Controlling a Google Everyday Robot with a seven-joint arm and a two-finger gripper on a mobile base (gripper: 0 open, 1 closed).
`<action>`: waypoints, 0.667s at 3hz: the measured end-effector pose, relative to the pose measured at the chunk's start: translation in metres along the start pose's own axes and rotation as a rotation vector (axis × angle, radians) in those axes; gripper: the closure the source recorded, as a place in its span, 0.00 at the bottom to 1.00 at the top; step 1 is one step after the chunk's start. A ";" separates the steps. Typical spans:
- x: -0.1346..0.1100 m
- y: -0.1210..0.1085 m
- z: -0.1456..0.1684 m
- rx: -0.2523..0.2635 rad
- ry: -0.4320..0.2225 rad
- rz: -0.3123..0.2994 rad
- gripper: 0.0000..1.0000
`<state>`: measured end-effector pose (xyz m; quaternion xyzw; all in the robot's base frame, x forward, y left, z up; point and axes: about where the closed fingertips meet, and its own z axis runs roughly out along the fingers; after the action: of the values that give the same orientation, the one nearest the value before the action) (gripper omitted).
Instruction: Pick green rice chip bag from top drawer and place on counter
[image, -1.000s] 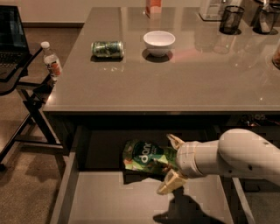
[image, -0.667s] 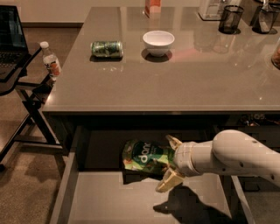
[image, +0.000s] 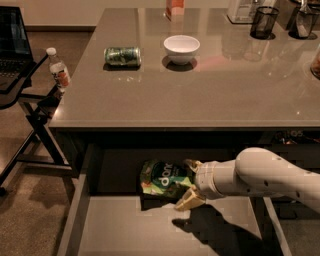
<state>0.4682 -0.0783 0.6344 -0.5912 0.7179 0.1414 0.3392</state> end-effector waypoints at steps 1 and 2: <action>0.000 0.000 0.000 0.000 0.000 0.000 0.42; 0.000 0.000 0.000 0.000 0.000 0.000 0.64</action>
Offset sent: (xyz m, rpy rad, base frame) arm 0.0000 0.0000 0.0000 0.0000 0.0000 0.0000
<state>0.4682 -0.0783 0.6344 -0.5912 0.7179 0.1414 0.3392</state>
